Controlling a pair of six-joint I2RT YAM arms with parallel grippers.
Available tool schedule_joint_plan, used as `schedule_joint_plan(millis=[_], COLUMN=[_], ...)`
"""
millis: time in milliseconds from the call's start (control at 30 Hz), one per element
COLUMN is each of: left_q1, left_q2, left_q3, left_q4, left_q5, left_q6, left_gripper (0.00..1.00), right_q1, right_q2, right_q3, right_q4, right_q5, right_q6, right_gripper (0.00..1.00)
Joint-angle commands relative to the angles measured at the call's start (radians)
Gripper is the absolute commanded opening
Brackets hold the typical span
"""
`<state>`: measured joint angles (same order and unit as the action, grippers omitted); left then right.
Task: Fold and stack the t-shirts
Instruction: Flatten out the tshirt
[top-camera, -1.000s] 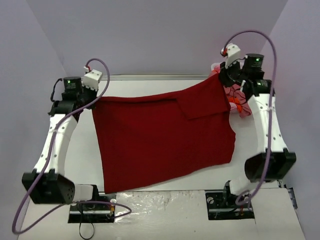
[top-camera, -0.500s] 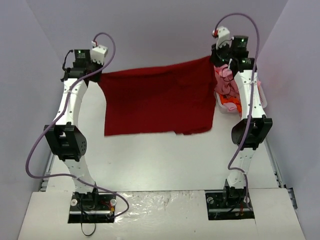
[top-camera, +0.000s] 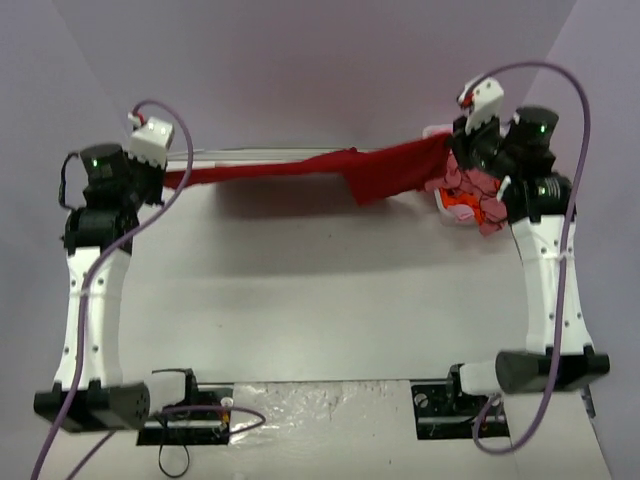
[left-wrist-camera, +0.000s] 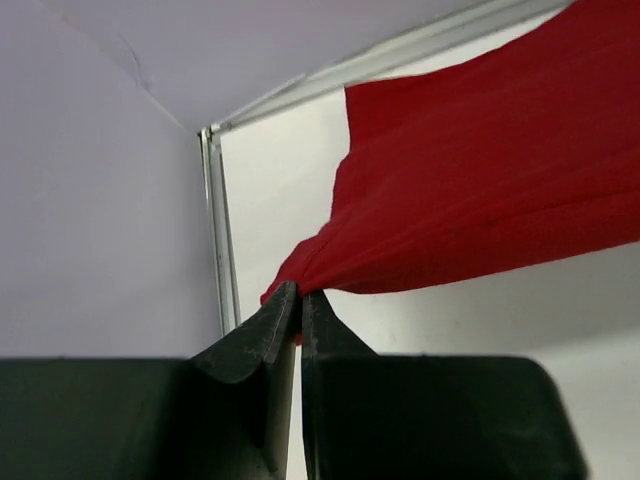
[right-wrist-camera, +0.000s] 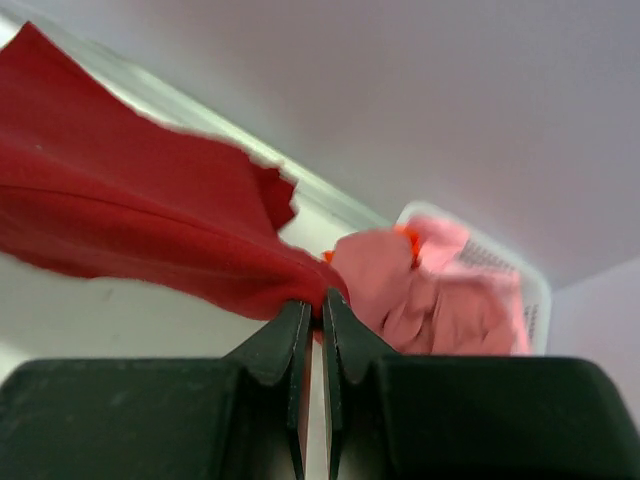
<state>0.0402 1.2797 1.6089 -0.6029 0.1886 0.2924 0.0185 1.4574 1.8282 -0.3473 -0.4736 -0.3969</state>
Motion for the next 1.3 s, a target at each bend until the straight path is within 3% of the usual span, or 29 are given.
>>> schedule_joint_plan(millis=[0,167,300,367,400,467,500,733,833,867,933,967,1067,1200,1267], left_q1=[0.020,0.021,0.021,0.021,0.020,0.021,0.020,0.020,0.020,0.020,0.015,0.012,0.003,-0.030,-0.094], left_q2=[-0.133,-0.282,-0.368,-0.384,-0.384,-0.369,-0.344,-0.215,-0.181,-0.168,-0.100,-0.074,0.082,0.234,0.320], left_q3=[-0.170,-0.381,-0.516,-0.560,-0.563,-0.552,-0.543,-0.445,-0.471,-0.475,-0.463,-0.449,-0.385,-0.292,-0.264], left_q4=[-0.029,-0.156,-0.244,-0.282,-0.305,-0.302,-0.304,-0.316,-0.193,-0.164,-0.107,-0.098,-0.060,-0.026,-0.002], left_q5=[-0.012,0.095,0.173,0.207,0.218,0.227,0.229,0.291,0.285,0.285,0.308,0.317,0.351,0.316,0.263], left_q6=[0.063,0.161,0.328,0.379,0.437,0.459,0.471,0.473,0.392,0.369,0.306,0.286,0.193,0.125,0.096], left_gripper=[0.02,0.02,0.03,0.22,0.29,0.42,0.44,0.47,0.47,0.47,0.45,0.43,0.35,0.08,0.06], right_q1=[-0.014,-0.014,-0.012,-0.014,-0.014,-0.015,-0.014,-0.014,-0.014,-0.014,-0.014,-0.014,-0.005,0.034,0.063], right_q2=[-0.170,-0.455,-0.557,-0.574,-0.571,-0.520,-0.499,-0.315,-0.232,-0.204,-0.114,-0.082,0.038,0.193,0.245], right_q3=[-0.208,-0.501,-0.593,-0.612,-0.622,-0.619,-0.615,-0.581,-0.573,-0.567,-0.551,-0.528,-0.479,-0.416,-0.374], right_q4=[0.008,-0.047,-0.133,-0.159,-0.157,-0.157,-0.157,-0.142,-0.113,-0.108,-0.104,-0.102,-0.104,-0.104,-0.105], right_q5=[0.001,0.000,0.019,0.026,0.059,0.078,0.085,0.101,0.070,0.035,0.000,-0.016,-0.060,-0.042,-0.022], right_q6=[-0.034,-0.022,-0.026,-0.037,-0.042,-0.063,-0.072,-0.123,-0.106,-0.103,-0.100,-0.099,-0.100,-0.109,-0.115], right_gripper=[0.00,0.00,0.01,0.24,0.45,0.55,0.64,0.65,0.44,0.29,0.15,0.03,0.00,0.00,0.00])
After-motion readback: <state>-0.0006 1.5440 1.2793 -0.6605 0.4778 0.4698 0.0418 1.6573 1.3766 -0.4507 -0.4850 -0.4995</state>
